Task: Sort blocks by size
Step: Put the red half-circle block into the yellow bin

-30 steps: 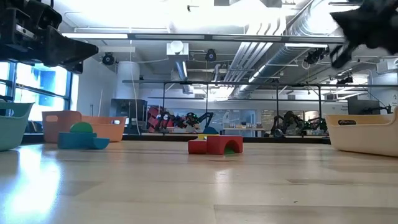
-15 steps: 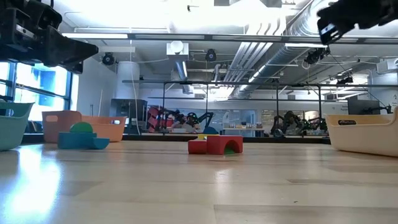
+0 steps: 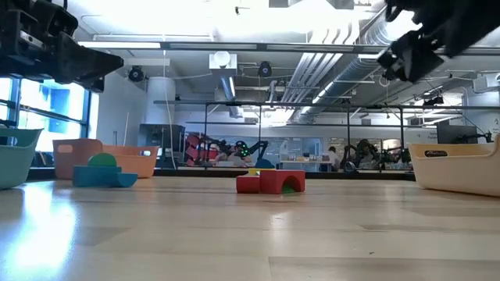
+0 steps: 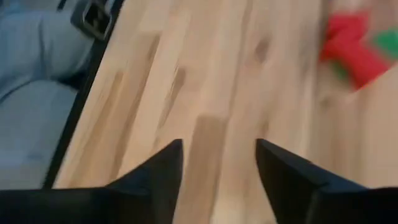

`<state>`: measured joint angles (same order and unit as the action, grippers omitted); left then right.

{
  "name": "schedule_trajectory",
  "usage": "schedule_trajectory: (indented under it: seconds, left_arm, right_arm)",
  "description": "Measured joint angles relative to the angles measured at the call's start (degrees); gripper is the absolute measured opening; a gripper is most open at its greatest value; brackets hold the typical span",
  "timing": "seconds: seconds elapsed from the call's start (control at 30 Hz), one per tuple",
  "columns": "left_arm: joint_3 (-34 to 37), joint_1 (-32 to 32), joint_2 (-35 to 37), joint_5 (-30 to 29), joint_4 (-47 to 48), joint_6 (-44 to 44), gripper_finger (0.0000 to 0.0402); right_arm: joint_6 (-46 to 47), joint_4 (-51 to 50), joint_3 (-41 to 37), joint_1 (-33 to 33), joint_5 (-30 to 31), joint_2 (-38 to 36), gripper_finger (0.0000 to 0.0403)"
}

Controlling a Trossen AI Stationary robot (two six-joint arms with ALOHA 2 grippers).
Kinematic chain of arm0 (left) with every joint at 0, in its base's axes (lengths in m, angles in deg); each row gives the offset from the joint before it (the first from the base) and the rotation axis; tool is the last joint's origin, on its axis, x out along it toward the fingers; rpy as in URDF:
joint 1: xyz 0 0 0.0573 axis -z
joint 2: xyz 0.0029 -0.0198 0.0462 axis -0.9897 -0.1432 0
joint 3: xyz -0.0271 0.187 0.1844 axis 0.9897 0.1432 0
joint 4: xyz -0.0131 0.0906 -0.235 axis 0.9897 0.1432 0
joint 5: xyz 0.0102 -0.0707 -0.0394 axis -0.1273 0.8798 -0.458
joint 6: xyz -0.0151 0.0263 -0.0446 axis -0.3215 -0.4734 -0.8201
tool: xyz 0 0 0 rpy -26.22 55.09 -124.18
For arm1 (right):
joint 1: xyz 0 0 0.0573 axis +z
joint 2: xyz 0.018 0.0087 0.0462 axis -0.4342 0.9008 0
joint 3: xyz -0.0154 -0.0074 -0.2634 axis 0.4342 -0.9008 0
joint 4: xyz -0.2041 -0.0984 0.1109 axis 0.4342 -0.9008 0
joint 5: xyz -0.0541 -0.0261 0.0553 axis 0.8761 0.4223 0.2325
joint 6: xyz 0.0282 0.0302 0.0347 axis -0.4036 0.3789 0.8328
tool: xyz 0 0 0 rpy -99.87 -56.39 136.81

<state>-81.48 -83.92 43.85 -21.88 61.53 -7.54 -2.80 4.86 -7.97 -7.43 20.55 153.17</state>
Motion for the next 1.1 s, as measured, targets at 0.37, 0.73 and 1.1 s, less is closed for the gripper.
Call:
schedule_trajectory:
  seconds: [0.37, 0.73, 1.1]
  left_arm:
    - [0.0, 0.0, 0.0, 0.0, -0.4, -10.3, 0.0012]
    - [0.0, 0.0, 0.0, 0.0, -0.7, -16.6, 0.0012]
    - [0.0, 0.0, 0.0, 0.3, -0.6, -16.5, 0.0012]
  right_arm:
    - [12.8, -13.2, 3.7, 17.5, 5.8, 13.9, 0.0248]
    - [36.8, -3.9, 3.8, 23.3, 5.9, 17.8, 0.0248]
    - [44.8, -3.7, 3.8, 23.4, 4.8, 24.3, 0.0248]
